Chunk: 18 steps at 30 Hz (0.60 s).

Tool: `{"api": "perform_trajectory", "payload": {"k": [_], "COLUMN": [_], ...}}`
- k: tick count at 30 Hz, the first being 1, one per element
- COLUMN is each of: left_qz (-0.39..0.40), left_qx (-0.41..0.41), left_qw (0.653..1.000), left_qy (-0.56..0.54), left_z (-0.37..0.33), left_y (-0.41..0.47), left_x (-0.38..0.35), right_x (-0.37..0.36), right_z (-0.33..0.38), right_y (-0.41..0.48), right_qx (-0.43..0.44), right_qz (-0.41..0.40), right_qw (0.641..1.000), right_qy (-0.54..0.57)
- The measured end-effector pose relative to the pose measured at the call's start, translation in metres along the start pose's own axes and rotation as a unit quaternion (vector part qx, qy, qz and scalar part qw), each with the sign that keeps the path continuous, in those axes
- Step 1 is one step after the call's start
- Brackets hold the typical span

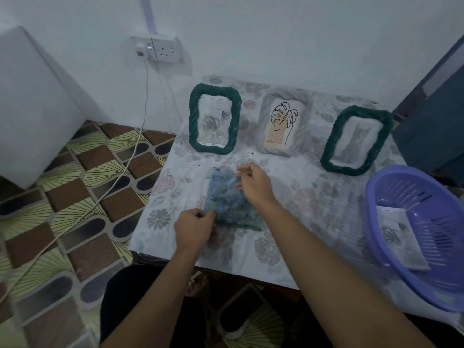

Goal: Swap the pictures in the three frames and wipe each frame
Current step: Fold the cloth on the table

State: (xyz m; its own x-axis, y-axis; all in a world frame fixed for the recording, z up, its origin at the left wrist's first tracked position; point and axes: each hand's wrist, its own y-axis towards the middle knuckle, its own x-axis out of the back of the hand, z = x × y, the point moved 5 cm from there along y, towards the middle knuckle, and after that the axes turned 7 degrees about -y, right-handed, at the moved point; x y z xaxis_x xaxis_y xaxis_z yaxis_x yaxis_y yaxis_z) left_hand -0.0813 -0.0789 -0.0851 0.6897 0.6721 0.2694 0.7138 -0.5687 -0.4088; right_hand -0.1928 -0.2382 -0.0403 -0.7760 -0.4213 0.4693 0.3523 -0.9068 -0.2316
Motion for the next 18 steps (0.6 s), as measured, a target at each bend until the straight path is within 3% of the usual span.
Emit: {"api": "perform_trajectory", "payload": {"k": [4,7,10,15,18], "left_qz": [-0.028,-0.058,-0.049,0.068,0.140], "left_qx": [-0.034,-0.055,-0.125,-0.274,-0.300], "left_qw": [0.996,0.989,0.974,0.930,0.888], "left_qy": [0.080,0.125,0.181,0.237,0.319], "left_z": [-0.009,-0.019,-0.032,-0.055,-0.055], "left_y": [-0.004,-0.010,-0.014,-0.029,-0.037], "left_x": [0.006,0.006,-0.005,-0.048,-0.075], "right_x": [0.022,0.033,0.041,0.045,0.048], "right_z": [-0.007,-0.021,-0.037,-0.046,-0.045], "right_y": [-0.001,0.003,0.006,0.005,0.005], "right_qx": [0.105,0.130,0.115,0.139,0.158], "right_qz": [-0.030,-0.022,0.011,0.045,0.022], "right_qw": [0.984,0.953,0.957,0.951,0.946], "right_qy": [-0.139,-0.272,-0.267,-0.273,-0.281]}}
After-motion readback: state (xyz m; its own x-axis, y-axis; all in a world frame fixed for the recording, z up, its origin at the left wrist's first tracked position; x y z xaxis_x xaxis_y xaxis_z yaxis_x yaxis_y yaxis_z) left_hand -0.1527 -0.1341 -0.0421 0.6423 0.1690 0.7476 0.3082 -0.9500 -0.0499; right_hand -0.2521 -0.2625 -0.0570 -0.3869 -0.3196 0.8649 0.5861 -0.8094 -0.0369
